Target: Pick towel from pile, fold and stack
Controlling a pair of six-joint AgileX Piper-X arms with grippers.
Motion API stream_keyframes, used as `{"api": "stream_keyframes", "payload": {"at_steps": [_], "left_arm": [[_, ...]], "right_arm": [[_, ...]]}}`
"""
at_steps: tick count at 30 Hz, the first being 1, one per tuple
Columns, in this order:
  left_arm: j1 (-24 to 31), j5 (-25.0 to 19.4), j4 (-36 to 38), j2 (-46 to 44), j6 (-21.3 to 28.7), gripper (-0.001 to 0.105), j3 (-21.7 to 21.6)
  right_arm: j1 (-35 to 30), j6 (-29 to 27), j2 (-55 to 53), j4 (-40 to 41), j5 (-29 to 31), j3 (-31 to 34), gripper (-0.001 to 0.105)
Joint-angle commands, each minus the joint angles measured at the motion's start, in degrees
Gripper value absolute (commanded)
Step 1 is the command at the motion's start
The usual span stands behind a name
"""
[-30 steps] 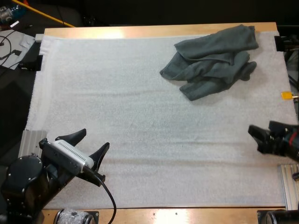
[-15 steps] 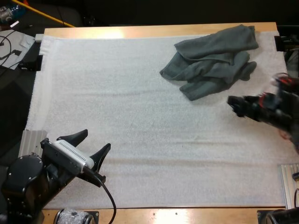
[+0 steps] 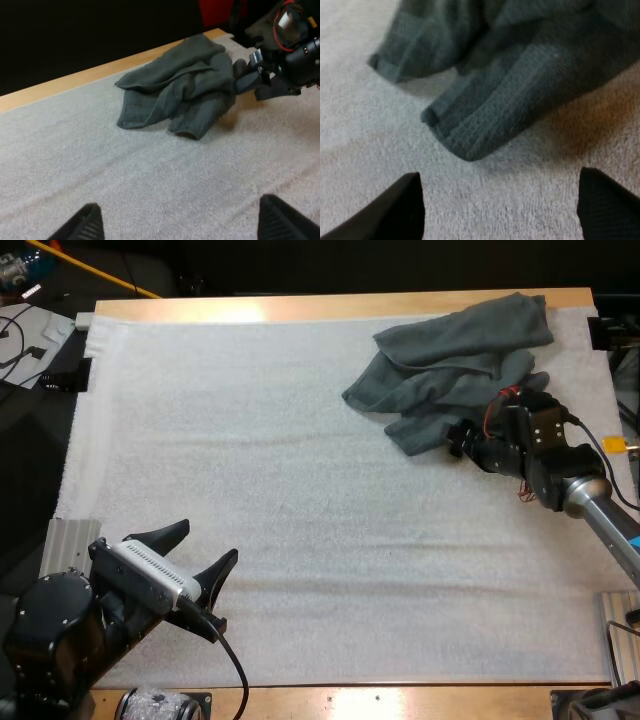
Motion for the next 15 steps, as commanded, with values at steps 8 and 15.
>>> {"api": "stream_keyframes", "payload": {"at_steps": [8, 15], "left_arm": [[-0.36, 0.43, 1.39, 0.07, -0.41, 0.062, -0.46], [-0.37, 0.79, 1.5, 0.14, -0.59, 0.062, -0.41]], "right_arm": [[0.14, 5.2, 9.52, -8.25, 0.04, -1.5, 0.063], [0.23, 7.33, 17.15, -9.65, 0.27, -6.0, 0.063]]}}
